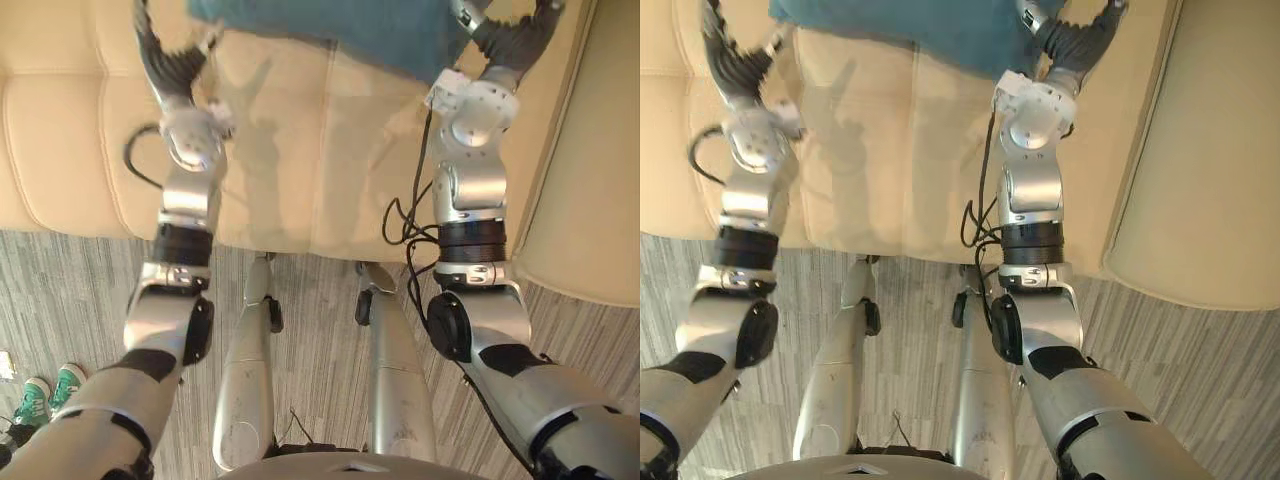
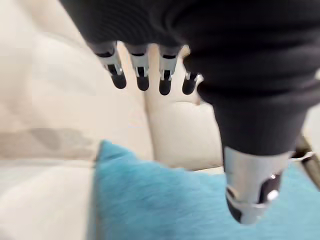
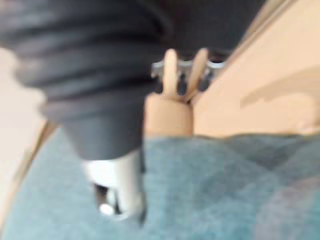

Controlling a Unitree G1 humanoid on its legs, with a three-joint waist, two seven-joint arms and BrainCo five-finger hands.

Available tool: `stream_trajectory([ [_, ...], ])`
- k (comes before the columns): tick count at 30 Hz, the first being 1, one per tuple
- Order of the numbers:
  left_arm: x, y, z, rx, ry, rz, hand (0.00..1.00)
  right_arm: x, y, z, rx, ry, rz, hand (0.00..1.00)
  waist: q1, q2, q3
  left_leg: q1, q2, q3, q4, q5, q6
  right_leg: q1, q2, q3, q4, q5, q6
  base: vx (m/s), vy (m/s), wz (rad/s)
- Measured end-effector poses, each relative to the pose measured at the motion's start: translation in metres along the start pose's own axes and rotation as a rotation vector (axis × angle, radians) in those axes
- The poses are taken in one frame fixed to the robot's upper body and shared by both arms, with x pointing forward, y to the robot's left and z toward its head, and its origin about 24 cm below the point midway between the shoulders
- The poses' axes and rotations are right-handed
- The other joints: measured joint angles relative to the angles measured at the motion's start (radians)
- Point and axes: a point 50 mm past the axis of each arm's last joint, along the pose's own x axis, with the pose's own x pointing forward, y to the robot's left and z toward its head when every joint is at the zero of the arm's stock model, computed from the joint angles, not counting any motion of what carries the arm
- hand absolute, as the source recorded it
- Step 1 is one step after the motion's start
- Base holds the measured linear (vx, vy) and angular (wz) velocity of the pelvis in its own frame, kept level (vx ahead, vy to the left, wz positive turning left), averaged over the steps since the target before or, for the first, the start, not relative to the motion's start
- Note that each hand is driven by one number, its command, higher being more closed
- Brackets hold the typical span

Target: Pick up cushions and gather them together orderly.

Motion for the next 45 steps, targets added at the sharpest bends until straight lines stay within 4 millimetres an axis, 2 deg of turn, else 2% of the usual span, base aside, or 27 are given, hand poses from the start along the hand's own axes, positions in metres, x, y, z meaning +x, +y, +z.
stream_trajectory([
  [4,-0.009,0.002,-0.016,-0.011,0.056,-0.002,0.00,0.002,-0.008,0.000,0.013,-0.008,-0.026,0.00,-0.004,0.000,0.000,0.005,0.005,0.015,0.000,-0.002,0.003,-0.009,0.006,0.011,0.014,-0.006,-0.004,-0.01,-0.108,-0.07],
  [9,-0.007,0.014,-0.008,-0.024,0.010,0.020,0.00,-0.004,-0.034,-0.001,0.035,-0.037,-0.065,0.00,-0.004,-0.001,0.000,0.010,0.014,0.027,0.017,0.000,0.019,-0.013,0.018,0.023,0.031,-0.011,-0.011,-0.03,-0.139,-0.08],
  [13,-0.006,0.036,-0.006,0.003,-0.033,0.055,0.00,-0.004,-0.055,-0.010,-0.001,-0.035,-0.104,0.00,-0.007,-0.002,0.001,0.055,0.015,0.042,0.024,-0.001,0.021,0.018,0.020,0.033,0.050,-0.023,-0.014,-0.04,-0.141,-0.05],
  [16,-0.016,0.056,-0.016,0.039,-0.052,0.042,0.00,-0.016,-0.079,-0.020,-0.063,-0.037,-0.074,0.00,-0.009,-0.003,0.000,0.123,0.019,0.047,0.039,-0.037,0.032,0.089,0.023,0.032,0.054,-0.039,-0.016,-0.04,-0.138,-0.01],
  [17,-0.025,0.064,-0.027,0.054,-0.029,0.013,0.00,-0.023,-0.092,-0.028,-0.116,-0.021,-0.044,0.00,-0.008,-0.003,0.000,0.156,0.020,0.048,0.050,-0.049,0.035,0.128,0.022,0.031,0.053,-0.047,-0.014,-0.01,-0.095,0.03],
  [19,-0.039,0.074,-0.043,0.070,0.020,-0.013,0.00,-0.033,-0.105,-0.039,-0.174,0.011,-0.008,0.00,-0.009,-0.003,0.000,0.191,0.019,0.048,0.065,-0.060,0.040,0.171,0.019,0.025,0.052,-0.055,-0.015,0.02,-0.076,0.05],
  [20,-0.055,0.085,-0.059,0.064,0.075,-0.054,0.00,-0.049,-0.119,-0.051,-0.222,0.057,0.028,0.00,-0.010,-0.004,-0.001,0.227,0.019,0.045,0.081,-0.079,0.040,0.218,0.017,0.019,0.048,-0.066,-0.015,0.05,-0.081,0.07],
  [21,-0.062,0.089,-0.065,0.062,0.098,-0.067,0.00,-0.055,-0.124,-0.057,-0.243,0.081,0.040,0.00,-0.009,-0.004,-0.001,0.239,0.020,0.044,0.087,-0.085,0.040,0.236,0.017,0.016,0.046,-0.069,-0.015,0.07,-0.077,0.12],
  [22,-0.084,0.100,-0.084,0.048,0.179,-0.085,0.00,-0.074,-0.141,-0.072,-0.292,0.160,0.072,0.00,-0.009,-0.006,-0.006,0.270,0.021,0.037,0.112,-0.109,0.040,0.286,0.016,0.006,0.038,-0.079,-0.014,0.05,-0.046,0.09],
  [23,-0.089,0.102,-0.088,0.047,0.197,-0.085,0.00,-0.078,-0.144,-0.075,-0.300,0.177,0.076,0.00,-0.009,-0.006,-0.009,0.275,0.021,0.035,0.116,-0.113,0.040,0.294,0.016,0.004,0.036,-0.081,-0.014,0.07,-0.047,0.07],
  [24,-0.124,0.117,-0.116,0.044,0.335,-0.073,0.00,-0.108,-0.159,-0.096,-0.323,0.310,0.105,0.00,-0.008,-0.018,-0.036,0.312,0.025,0.034,0.140,-0.142,0.038,0.349,0.017,0.000,0.018,-0.089,-0.014,0.08,-0.030,0.00],
  [25,-0.141,0.123,-0.128,0.028,0.407,-0.053,0.00,-0.124,-0.165,-0.106,-0.332,0.377,0.118,0.00,-0.008,-0.026,-0.055,0.328,0.027,0.034,0.150,-0.156,0.036,0.374,0.018,0.000,0.008,-0.091,-0.013,0.13,-0.027,-0.04],
  [27,-0.191,0.140,-0.161,0.024,0.622,0.000,0.00,-0.169,-0.181,-0.136,-0.359,0.584,0.158,0.00,-0.005,-0.053,-0.091,0.407,0.031,0.043,0.173,-0.192,0.032,0.469,0.019,0.002,-0.014,-0.104,-0.009,0.14,-0.013,-0.08],
  [29,-0.229,0.152,-0.180,0.046,0.773,0.014,0.00,-0.206,-0.196,-0.156,-0.388,0.752,0.190,0.00,-0.003,-0.067,-0.145,0.449,0.034,0.045,0.193,-0.225,0.031,0.531,0.021,0.001,-0.042,-0.112,-0.009,0.09,0.004,-0.05],
  [30,-0.238,0.155,-0.183,0.049,0.808,0.014,0.00,-0.216,-0.200,-0.160,-0.398,0.795,0.195,0.00,-0.002,-0.069,-0.158,0.462,0.035,0.045,0.198,-0.233,0.030,0.550,0.021,0.000,-0.050,-0.114,-0.009,0.11,0.023,-0.03],
  [31,-0.264,0.162,-0.191,0.058,0.902,0.015,0.00,-0.246,-0.213,-0.170,-0.419,0.923,0.209,0.00,-0.001,-0.072,-0.193,0.509,0.036,0.047,0.198,-0.250,0.030,0.609,0.024,-0.001,-0.079,-0.117,-0.009,0.10,0.028,-0.03],
  [32,-0.277,0.166,-0.195,0.065,0.949,0.015,0.00,-0.263,-0.220,-0.176,-0.427,0.997,0.210,0.00,0.000,-0.072,-0.213,0.535,0.036,0.049,0.198,-0.258,0.028,0.641,0.024,-0.001,-0.098,-0.119,-0.013,0.10,0.034,-0.04],
  [33,-0.283,0.168,-0.197,0.068,0.974,0.015,0.00,-0.271,-0.223,-0.179,-0.428,1.035,0.213,0.00,0.000,-0.072,-0.225,0.547,0.037,0.051,0.198,-0.262,0.027,0.657,0.024,-0.001,-0.107,-0.120,-0.013,0.07,0.047,-0.03],
  [34,-0.301,0.176,-0.203,0.089,1.049,0.018,0.00,-0.299,-0.235,-0.185,-0.449,1.155,0.207,0.00,0.000,-0.072,-0.257,0.578,0.037,0.053,0.196,-0.273,0.026,0.695,0.022,-0.004,-0.131,-0.119,-0.014,0.08,0.060,-0.05],
  [36,-0.316,0.180,-0.209,0.122,1.115,-0.003,0.00,-0.321,-0.243,-0.190,-0.480,1.254,0.225,0.00,0.001,-0.072,-0.281,0.609,0.037,0.058,0.194,-0.282,0.024,0.735,0.020,-0.004,-0.158,-0.114,-0.013,0.06,0.051,-0.07],
  [37,-0.332,0.185,-0.215,0.156,1.189,-0.019,0.00,-0.341,-0.253,-0.193,-0.503,1.346,0.230,0.00,0.001,-0.069,-0.310,0.630,0.037,0.063,0.190,-0.290,0.021,0.766,0.020,-0.004,-0.192,-0.102,-0.008,0.06,0.040,-0.11],
  [41,-0.366,0.196,-0.226,0.223,1.360,-0.025,0.00,-0.371,-0.274,-0.194,-0.554,1.500,0.190,0.00,-0.001,-0.071,-0.342,0.704,0.027,0.074,0.120,-0.276,0.010,0.843,0.020,0.004,-0.280,-0.064,-0.001,0.06,0.031,-0.10],
  [45,-0.380,0.213,-0.230,0.270,1.451,0.008,0.00,-0.387,-0.291,-0.192,-0.584,1.594,0.115,0.00,-0.001,-0.080,-0.351,0.768,0.011,0.085,0.054,-0.247,0.010,0.881,0.017,0.016,-0.310,-0.042,0.014,0.04,0.013,-0.06],
])
